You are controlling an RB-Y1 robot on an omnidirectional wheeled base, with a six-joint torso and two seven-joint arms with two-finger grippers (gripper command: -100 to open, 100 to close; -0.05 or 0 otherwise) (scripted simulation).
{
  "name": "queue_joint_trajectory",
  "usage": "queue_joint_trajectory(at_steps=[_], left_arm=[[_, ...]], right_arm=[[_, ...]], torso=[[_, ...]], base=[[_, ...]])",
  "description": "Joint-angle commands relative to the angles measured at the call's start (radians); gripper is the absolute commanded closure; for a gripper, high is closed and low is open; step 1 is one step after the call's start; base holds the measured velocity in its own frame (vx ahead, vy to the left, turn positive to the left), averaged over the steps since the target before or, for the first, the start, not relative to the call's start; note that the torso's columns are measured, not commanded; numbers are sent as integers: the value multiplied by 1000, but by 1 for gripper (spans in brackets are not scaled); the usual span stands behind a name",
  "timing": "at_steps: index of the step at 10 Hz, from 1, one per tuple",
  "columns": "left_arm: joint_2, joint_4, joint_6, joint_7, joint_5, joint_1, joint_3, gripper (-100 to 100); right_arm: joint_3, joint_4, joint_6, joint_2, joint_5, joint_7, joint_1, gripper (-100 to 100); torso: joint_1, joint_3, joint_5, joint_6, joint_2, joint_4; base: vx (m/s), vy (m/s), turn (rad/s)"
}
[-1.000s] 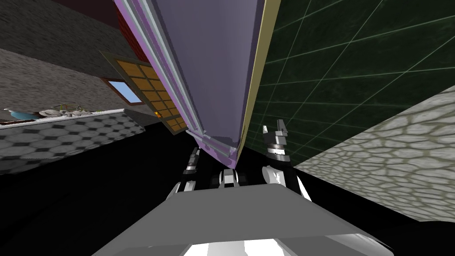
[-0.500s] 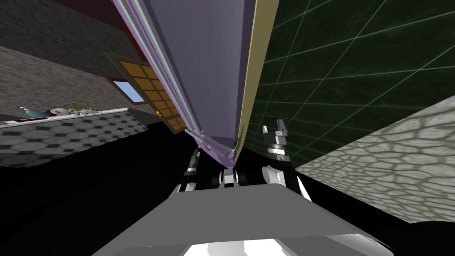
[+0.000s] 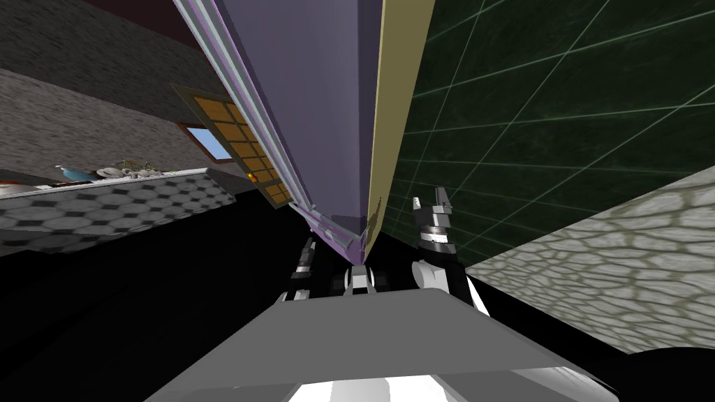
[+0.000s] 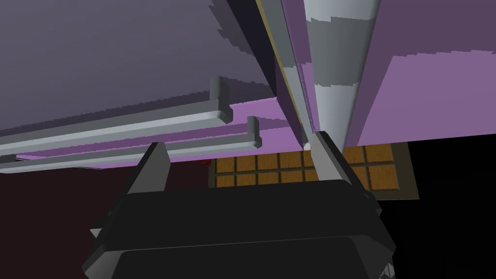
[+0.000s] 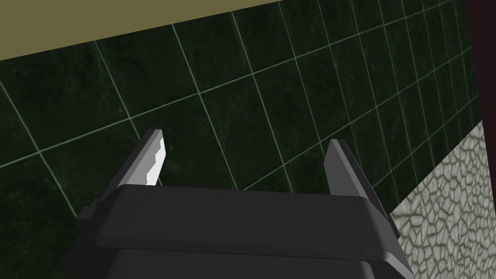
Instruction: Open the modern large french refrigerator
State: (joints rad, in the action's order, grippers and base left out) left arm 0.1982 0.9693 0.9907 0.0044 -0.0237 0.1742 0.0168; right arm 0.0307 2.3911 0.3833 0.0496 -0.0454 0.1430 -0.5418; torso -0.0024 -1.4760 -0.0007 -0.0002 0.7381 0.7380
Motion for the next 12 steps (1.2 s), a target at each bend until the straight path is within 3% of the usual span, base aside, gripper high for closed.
queue_joint_trajectory(at_steps=[1,6,12], left_arm=[[-21,-75,25,-5,-1,-13,0,-100],[-58,-213,75,-7,0,-50,4,-100],[-96,-331,115,-10,0,-80,8,-100]], right_arm=[[0,0,0,0,0,0,0,0],[0,0,0,0,0,0,0,0],[0,0,0,0,0,0,0,0]], torso=[[3,0,1,0,0,0],[4,0,1,0,-1,0],[3,0,1,0,0,0]], base=[[10,-118,39],[5,-113,53],[1,-77,35]])
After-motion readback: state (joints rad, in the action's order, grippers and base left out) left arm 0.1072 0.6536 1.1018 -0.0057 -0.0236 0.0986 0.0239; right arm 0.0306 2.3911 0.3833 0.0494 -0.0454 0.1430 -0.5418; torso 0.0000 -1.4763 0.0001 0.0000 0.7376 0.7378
